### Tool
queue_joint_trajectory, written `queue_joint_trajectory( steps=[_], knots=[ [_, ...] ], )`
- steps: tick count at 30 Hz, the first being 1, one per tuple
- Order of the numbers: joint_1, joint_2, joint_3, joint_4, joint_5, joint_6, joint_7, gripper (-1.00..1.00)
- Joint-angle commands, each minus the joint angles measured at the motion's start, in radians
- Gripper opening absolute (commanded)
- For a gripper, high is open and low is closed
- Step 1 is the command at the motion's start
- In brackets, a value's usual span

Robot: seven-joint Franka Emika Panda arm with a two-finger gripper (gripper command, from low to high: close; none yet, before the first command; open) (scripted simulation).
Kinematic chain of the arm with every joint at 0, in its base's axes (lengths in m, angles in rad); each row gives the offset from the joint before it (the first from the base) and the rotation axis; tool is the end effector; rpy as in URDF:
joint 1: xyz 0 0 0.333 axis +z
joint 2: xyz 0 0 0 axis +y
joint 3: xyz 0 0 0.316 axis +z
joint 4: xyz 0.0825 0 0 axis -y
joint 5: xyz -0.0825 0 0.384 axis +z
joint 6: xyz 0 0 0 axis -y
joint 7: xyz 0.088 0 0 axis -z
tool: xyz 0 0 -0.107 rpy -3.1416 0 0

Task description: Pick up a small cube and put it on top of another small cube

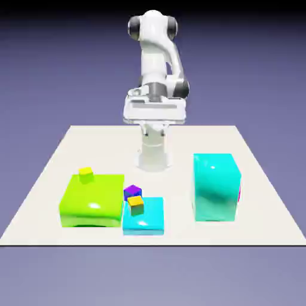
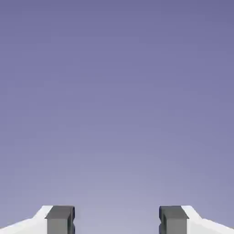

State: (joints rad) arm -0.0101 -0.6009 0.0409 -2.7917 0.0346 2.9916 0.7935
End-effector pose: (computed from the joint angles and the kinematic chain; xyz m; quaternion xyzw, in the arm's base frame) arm 0.3878 0.0099 0.4728 -0.8497 0.3553 -0.3583 0.1534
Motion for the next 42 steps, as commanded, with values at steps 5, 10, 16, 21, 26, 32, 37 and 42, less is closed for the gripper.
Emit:
queue_joint_trajectory(
  steps=[5,10,16,21,26,32,37,42],
  knots=[
    [-0.092,-0.128,0.170,0.076,0.144,-0.188,0.218,0.00],
    [-0.183,-0.257,0.339,0.152,0.287,-0.377,0.435,0.00],
    [-0.293,-0.411,0.543,0.243,0.460,-0.603,0.696,0.00],
    [-0.384,-0.539,0.713,0.319,0.603,-0.791,0.913,0.00],
    [-0.476,-0.667,0.882,0.395,0.747,-0.979,1.131,0.00],
    [-0.586,-0.821,1.086,0.486,0.919,-1.205,1.392,0.00],
    [-0.677,-0.949,1.255,0.562,1.063,-1.394,1.609,0.00],
    [-0.769,-1.078,1.425,0.638,1.206,-1.582,1.827,0.00]
  ],
)
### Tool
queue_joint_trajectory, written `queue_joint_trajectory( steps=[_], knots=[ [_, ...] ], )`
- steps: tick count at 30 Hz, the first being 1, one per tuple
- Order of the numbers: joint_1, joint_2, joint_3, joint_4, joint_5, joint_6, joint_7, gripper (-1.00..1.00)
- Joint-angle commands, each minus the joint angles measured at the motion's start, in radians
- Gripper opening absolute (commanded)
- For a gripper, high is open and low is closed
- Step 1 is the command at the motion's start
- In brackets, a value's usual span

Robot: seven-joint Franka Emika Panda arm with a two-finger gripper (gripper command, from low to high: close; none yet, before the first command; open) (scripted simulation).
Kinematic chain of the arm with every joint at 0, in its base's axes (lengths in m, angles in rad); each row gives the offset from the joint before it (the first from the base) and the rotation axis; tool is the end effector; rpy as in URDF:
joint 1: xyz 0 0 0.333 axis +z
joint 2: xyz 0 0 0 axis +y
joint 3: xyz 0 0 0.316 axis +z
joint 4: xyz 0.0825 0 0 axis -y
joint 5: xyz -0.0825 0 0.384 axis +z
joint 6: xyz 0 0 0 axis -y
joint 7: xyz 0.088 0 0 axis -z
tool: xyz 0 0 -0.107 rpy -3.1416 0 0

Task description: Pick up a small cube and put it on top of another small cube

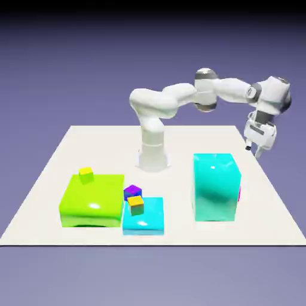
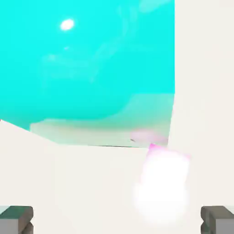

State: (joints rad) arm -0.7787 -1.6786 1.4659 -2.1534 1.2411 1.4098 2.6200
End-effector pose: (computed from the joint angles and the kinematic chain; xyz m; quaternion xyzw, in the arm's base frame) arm 0.2793 0.4193 0.2605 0.3295 -0.9271 0.1751 0.0340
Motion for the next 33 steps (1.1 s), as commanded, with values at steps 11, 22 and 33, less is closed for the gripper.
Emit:
queue_joint_trajectory(
  steps=[11,22,33],
  knots=[
    [-0.069,0.112,0.299,0.005,0.033,0.138,0.186,0.00],
    [-0.063,-0.017,0.174,0.034,0.073,-0.034,0.156,-1.00],
    [-0.073,0.197,0.059,0.119,-0.276,-0.080,-0.183,-1.00]
  ],
)
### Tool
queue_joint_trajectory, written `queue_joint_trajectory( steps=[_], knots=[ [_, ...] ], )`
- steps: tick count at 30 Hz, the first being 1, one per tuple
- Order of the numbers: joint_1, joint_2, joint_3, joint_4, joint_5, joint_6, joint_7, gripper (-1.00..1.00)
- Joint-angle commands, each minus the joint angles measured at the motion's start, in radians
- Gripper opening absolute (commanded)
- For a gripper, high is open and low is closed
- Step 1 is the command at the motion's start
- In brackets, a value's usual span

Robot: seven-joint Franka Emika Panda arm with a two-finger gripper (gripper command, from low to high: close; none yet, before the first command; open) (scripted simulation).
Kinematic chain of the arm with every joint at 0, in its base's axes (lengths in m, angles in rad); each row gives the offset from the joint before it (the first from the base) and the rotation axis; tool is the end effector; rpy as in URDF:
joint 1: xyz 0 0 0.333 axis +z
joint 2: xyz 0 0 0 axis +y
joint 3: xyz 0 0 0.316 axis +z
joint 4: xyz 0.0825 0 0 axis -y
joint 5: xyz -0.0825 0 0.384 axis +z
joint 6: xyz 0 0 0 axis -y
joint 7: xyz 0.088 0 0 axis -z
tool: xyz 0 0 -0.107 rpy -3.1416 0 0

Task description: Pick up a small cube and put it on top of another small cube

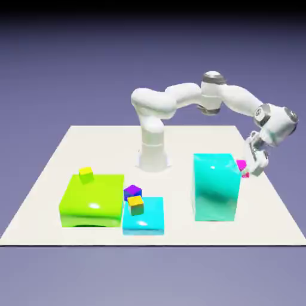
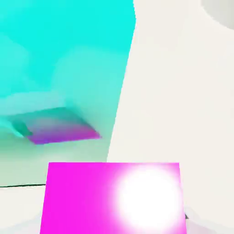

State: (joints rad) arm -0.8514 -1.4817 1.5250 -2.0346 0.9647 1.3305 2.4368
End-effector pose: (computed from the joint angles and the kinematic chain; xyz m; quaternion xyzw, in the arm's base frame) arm 0.2793 0.4231 0.2643 0.4164 -0.8669 0.2163 0.1682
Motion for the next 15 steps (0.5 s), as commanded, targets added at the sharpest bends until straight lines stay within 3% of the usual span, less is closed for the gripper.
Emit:
queue_joint_trajectory(
  steps=[1,8,15],
  knots=[
    [0.001,0.031,-0.006,0.009,-0.043,0.004,-0.041,-1.00],
    [-0.054,0.272,-0.046,0.009,-0.333,0.110,-0.225,-1.00],
    [-0.308,0.512,-0.068,-0.212,-0.457,0.396,-0.008,-1.00]
  ],
)
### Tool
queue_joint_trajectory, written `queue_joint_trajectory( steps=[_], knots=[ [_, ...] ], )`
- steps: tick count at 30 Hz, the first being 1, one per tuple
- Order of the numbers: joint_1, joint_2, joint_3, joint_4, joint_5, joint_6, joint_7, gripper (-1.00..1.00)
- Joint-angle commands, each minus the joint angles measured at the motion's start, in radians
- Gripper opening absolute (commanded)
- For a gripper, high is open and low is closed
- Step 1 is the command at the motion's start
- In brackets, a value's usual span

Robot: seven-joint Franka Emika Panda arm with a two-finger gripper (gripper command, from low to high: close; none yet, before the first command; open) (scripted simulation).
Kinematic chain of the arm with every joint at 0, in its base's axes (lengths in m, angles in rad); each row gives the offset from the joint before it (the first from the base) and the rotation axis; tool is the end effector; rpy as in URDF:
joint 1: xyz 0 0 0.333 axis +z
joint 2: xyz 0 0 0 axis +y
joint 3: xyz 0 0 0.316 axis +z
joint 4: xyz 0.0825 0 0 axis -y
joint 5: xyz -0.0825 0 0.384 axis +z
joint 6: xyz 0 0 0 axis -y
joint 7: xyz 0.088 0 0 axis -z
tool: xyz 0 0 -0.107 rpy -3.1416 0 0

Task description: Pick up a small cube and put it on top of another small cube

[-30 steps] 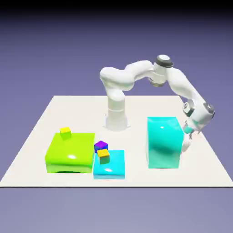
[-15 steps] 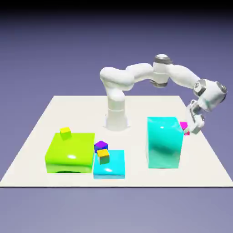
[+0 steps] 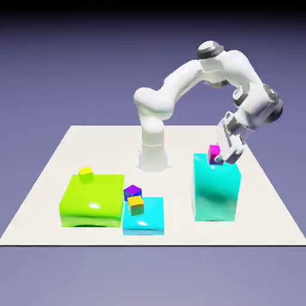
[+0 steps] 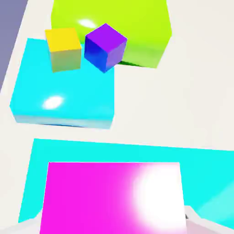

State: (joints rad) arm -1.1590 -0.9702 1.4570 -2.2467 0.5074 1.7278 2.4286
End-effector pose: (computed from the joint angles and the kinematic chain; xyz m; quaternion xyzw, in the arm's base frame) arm 0.4251 0.1919 0.3470 0.2900 -0.9220 0.1948 0.1668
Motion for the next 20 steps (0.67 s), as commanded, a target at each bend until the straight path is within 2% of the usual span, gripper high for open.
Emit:
queue_joint_trajectory(
  steps=[1,8,10,16,17,20],
  knots=[
    [-0.036,0.034,-0.003,-0.032,-0.018,0.040,0.031,-1.00],
    [-0.288,0.263,-0.024,-0.252,-0.129,0.321,0.255,-1.00],
    [-0.304,0.254,-0.021,-0.272,-0.103,0.332,0.297,-1.00],
    [-0.464,0.282,0.192,-0.346,-0.033,0.524,0.283,-1.00],
    [-0.464,0.282,0.192,-0.346,-0.033,0.524,0.283,1.00],
    [-0.410,0.272,0.120,-0.321,-0.056,0.459,0.287,1.00]
  ],
)
